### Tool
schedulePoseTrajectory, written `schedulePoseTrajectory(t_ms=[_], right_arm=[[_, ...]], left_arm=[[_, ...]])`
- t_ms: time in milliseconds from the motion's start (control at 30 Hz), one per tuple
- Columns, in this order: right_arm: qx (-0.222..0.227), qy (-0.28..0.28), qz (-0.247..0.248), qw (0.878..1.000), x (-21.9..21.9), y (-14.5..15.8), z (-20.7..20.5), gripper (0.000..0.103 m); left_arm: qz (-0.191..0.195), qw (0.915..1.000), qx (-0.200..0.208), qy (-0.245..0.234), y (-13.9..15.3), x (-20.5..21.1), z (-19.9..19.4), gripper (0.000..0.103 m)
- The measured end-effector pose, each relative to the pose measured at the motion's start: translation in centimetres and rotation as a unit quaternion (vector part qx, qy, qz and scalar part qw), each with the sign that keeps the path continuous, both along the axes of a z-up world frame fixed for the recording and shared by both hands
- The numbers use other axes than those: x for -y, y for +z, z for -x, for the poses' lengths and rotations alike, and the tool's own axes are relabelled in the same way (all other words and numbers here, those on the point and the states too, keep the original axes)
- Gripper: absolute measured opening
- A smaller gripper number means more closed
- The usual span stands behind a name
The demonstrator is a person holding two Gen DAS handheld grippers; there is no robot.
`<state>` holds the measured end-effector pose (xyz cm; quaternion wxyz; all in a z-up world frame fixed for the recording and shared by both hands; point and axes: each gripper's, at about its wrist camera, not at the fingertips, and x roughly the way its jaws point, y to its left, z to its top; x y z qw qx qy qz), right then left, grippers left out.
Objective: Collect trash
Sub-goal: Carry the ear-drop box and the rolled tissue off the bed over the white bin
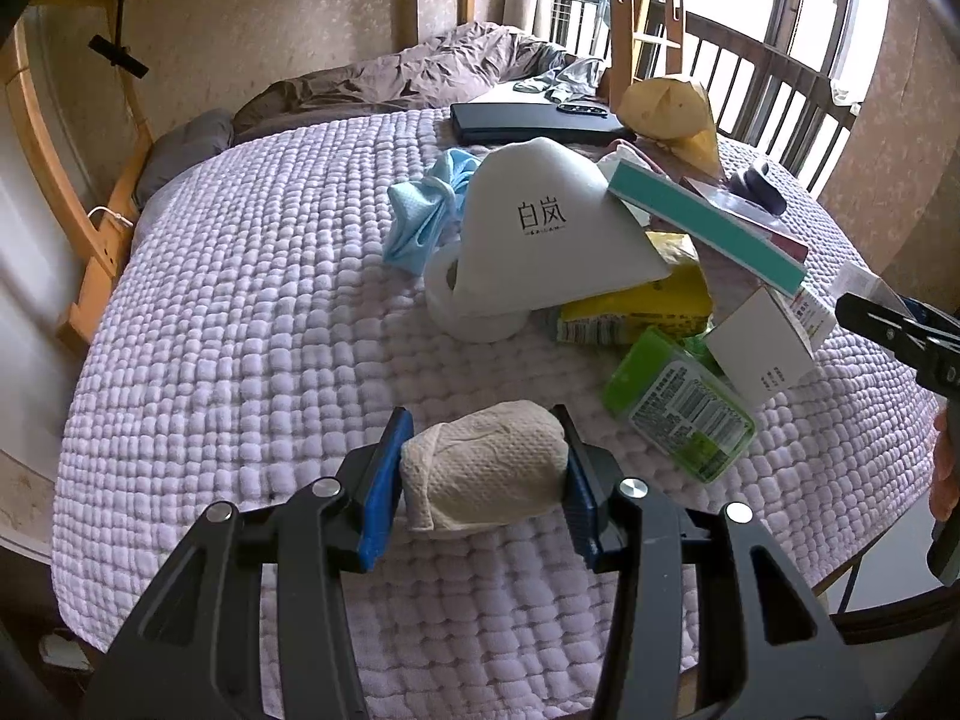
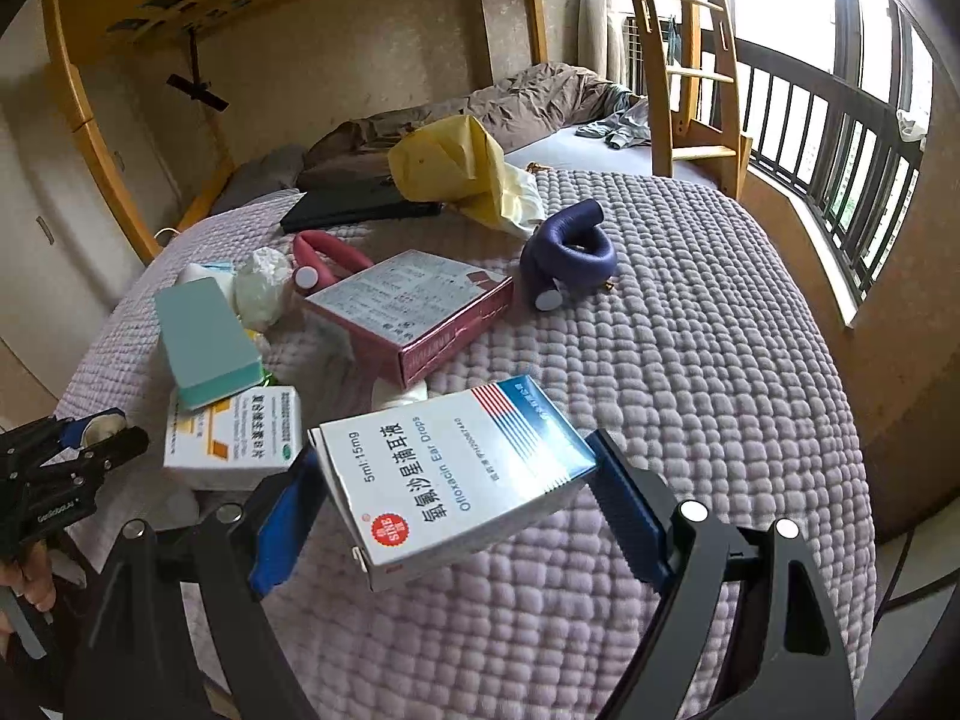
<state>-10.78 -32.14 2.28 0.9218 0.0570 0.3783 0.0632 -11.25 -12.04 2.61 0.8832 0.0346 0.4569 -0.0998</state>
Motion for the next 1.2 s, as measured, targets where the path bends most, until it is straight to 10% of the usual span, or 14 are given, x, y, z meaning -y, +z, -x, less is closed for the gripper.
schedulePoseTrajectory(t_ms=[1200], right_arm=[[-0.005,0.038,-0.006,0.999,-2.9,0.9,6.4,0.083]], left_arm=[[0.008,0.9998,0.005,-0.018,2.3,-0.7,4.6,0.048]])
